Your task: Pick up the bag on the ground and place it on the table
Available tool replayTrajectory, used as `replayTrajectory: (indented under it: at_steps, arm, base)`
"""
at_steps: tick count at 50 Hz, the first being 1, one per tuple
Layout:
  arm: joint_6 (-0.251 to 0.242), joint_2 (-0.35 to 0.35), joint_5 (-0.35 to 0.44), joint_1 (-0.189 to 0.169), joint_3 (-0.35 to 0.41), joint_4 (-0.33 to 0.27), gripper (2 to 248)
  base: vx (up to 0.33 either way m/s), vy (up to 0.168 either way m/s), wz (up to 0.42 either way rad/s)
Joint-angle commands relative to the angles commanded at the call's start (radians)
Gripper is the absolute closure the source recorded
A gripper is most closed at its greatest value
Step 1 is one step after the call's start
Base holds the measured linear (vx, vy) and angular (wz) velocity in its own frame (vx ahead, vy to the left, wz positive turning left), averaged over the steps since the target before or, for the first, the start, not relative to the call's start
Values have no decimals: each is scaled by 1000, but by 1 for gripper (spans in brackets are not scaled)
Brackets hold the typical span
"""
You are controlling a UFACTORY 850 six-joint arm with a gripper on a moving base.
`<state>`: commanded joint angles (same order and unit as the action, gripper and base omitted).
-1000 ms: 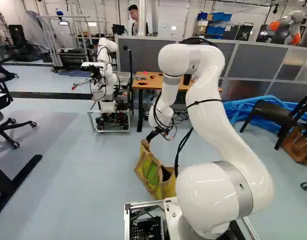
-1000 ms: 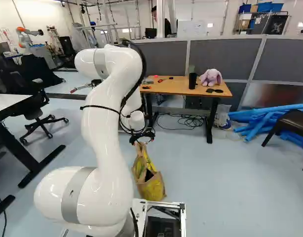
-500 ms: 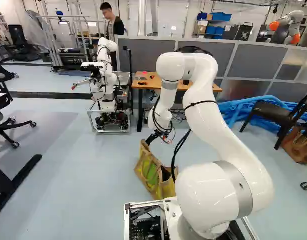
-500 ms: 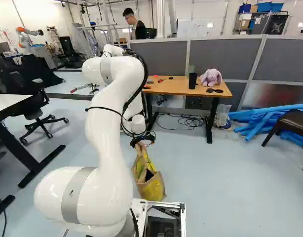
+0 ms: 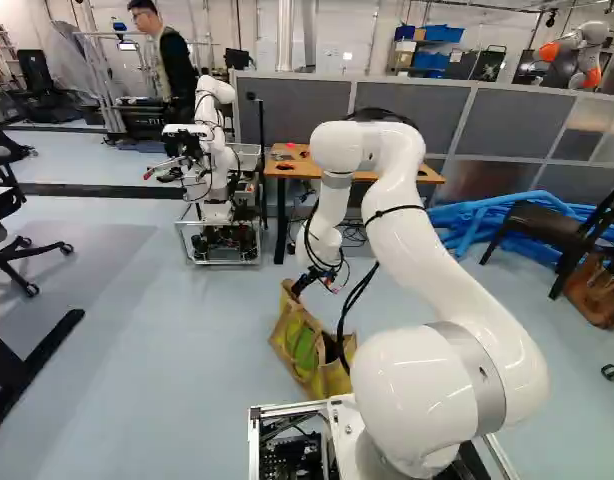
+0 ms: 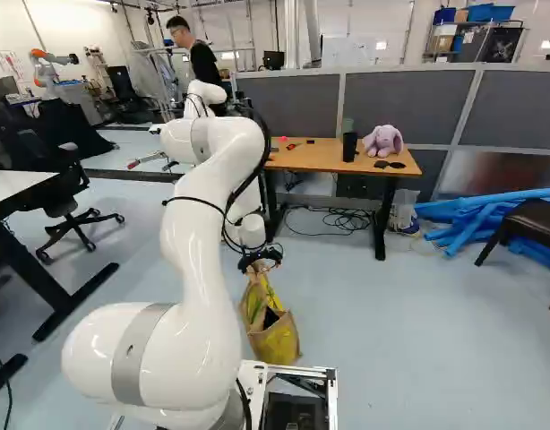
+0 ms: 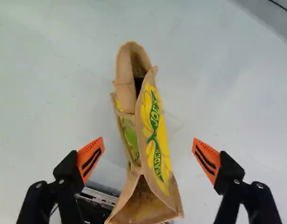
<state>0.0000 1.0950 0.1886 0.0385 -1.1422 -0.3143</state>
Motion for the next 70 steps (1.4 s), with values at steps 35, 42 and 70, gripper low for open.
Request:
replayTrajectory:
  at_steps: [35,42,70]
  arm:
    - [0,131,0,0,-102,0,3]
    - [0,157,0,0,-123,0,3]
    - [0,262,0,0,-212,0,3]
  base:
    - [0,0,0]
    - [0,0,0]
    - [0,0,0]
